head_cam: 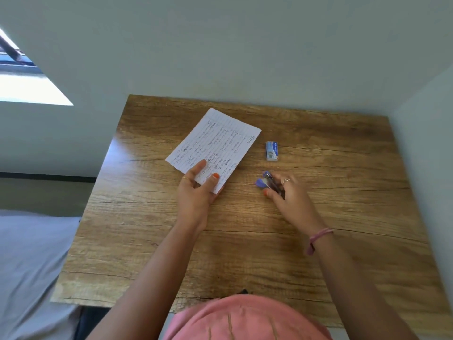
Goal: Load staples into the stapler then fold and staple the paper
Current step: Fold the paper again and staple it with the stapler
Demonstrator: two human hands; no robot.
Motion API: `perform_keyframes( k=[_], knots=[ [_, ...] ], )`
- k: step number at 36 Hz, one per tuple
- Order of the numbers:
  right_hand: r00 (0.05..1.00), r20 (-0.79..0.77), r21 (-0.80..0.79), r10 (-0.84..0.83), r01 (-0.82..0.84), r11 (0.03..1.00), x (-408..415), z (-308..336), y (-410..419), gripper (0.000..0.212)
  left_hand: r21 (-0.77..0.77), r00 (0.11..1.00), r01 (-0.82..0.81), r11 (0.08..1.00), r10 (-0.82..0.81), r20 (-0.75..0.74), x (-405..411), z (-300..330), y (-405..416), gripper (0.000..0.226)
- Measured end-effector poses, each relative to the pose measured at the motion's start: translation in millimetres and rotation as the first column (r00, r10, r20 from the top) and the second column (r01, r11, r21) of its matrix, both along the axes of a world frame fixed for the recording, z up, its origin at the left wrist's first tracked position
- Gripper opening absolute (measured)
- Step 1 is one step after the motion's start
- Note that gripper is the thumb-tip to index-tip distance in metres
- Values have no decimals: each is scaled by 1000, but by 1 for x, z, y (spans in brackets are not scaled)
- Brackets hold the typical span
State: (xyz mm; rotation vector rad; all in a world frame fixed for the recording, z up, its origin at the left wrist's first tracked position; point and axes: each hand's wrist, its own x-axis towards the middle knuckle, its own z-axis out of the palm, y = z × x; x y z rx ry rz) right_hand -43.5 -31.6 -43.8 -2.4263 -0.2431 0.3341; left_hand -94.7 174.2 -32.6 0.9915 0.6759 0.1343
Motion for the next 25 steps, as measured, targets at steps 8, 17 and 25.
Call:
perform_keyframes(
  k=[8, 17, 25],
  knots=[
    [660, -717, 683, 224, 602, 413, -18, 20, 15, 31, 106, 990, 75, 992, -87, 108, -2, 9, -6, 39],
    [640, -707, 701, 301, 576, 421, -23, 24, 29, 39, 269, 977, 128, 955, -168, 129, -3, 18, -14, 39],
    [668, -698, 684, 257, 516, 516, -21, 30, 32, 44, 433, 968, 193, 880, -242, 60, -4, 23, -14, 38]
  ],
)
